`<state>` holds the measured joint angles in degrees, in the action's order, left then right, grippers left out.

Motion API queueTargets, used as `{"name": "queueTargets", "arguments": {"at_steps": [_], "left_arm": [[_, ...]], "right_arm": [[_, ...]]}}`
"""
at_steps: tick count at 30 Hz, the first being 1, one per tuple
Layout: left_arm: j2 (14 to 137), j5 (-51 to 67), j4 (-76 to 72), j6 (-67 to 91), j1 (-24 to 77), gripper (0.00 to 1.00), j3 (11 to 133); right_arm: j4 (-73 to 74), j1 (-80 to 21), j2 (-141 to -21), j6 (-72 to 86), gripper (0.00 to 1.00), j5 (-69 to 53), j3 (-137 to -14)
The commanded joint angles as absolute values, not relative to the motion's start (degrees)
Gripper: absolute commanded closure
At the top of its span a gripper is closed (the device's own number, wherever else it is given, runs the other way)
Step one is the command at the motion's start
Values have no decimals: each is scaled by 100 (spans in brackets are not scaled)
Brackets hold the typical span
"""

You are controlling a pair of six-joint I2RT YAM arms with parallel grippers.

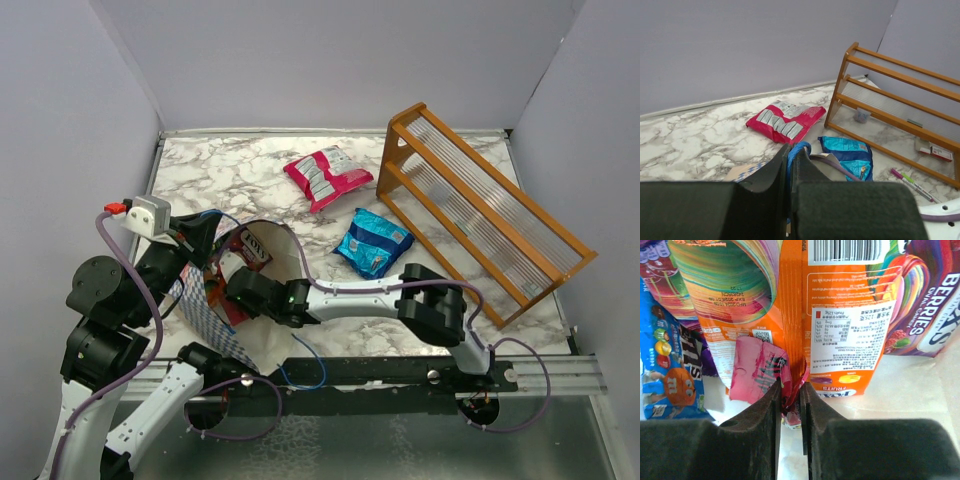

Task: Take the snacks out of the paper bag
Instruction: Take out the snack from the paper bag.

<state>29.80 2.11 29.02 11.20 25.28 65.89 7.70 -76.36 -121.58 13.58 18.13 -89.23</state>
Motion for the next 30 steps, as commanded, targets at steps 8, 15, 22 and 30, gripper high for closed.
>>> {"name": "queueTargets", "arguments": {"at_steps": [8,15,22,30], "left_arm": [[2896,-227,2704,1112,2558,100,6614],[2807,-455,2689,1094,2558,100,6569],[2763,-603,2692,1078,2558,100,6486],[2767,-700,2632,1007,2560,100,6367]], "right_arm": [[870,-7594,-10716,1390,84,1563,-8400],[913,-7598,-9734,1424,84,1568,-7949],[1006,-7595,-8555,1226,84,1868,-7366],[1335,-7594,-7029,903,86,3089,-6941]]}}
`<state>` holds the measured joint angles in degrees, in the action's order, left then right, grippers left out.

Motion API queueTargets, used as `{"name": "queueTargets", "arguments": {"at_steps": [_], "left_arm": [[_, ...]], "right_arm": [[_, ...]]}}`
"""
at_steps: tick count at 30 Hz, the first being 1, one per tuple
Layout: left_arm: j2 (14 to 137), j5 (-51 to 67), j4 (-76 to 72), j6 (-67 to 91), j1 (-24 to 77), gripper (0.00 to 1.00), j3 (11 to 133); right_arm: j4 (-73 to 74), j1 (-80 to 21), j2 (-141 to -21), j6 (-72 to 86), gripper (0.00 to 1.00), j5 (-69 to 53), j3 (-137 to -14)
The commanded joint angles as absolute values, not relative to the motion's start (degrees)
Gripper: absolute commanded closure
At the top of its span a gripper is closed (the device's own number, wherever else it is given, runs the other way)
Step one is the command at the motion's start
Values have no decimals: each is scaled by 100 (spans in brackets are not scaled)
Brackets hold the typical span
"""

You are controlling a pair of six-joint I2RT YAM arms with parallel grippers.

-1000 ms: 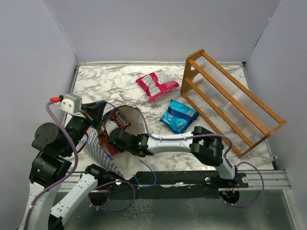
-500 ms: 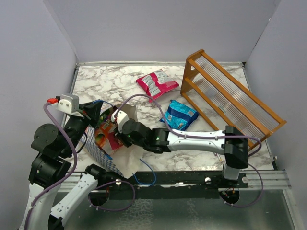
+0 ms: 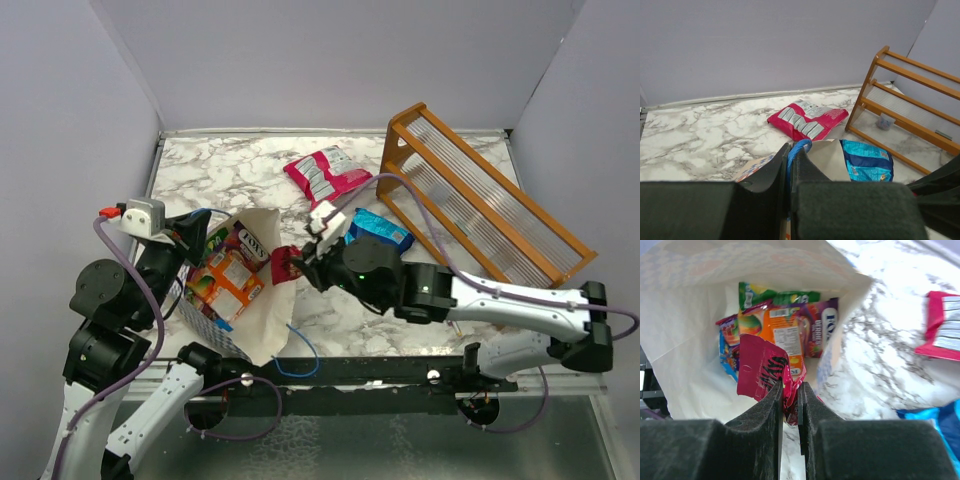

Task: Take the snacks out of the paper bag
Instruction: Take out the snack from the paper bag, then place the snack at the center of the board.

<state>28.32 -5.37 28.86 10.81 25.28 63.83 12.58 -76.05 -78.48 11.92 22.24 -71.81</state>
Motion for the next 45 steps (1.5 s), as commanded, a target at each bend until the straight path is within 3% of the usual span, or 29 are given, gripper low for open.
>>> {"name": "queueTargets", "arguments": {"at_steps": [1,7,12,16,22,31,34,38,42,45], "left_arm": [[2766,-703,2632,999,2558,100,6362],[2789,-689,2624,952,2558,100,6367],[2825,-658,2585,932,2558,100,6383],[2840,-610,2537,959,2562,100,6349],[2815,-600,2636,971,2558,100,6416],[2732,-617,2690,1031,2562,100,6455],[2711,-598,2682,1058,2560,100,6449],[2661,-613,2651,1100,2558,100,6413],[2620,-598,2541,1145,2558,100,6318],[2634,-541,2471,1159,2558,100,6242]], "right_arm": [[1252,-7594,-6778,849,86,3201,-6834],[748,-7594,-5735,388,86,3994,-6219],[1024,-7318,-5708,697,90,5193,-5698],[1286,-6058,-5940,1606,90,3923,-5273],[1435,-4505,-7282,2272,91,1818,-5131],[874,-4011,-8625,2023,88,1585,-5581],[974,-4008,-8806,1813,78,1754,-5725],[1157,-4008,-8546,1759,49,1731,-5636],[1372,-4008,-7884,1725,33,1516,-5456],[1472,-4008,-7258,1610,27,1222,-5324]]}}
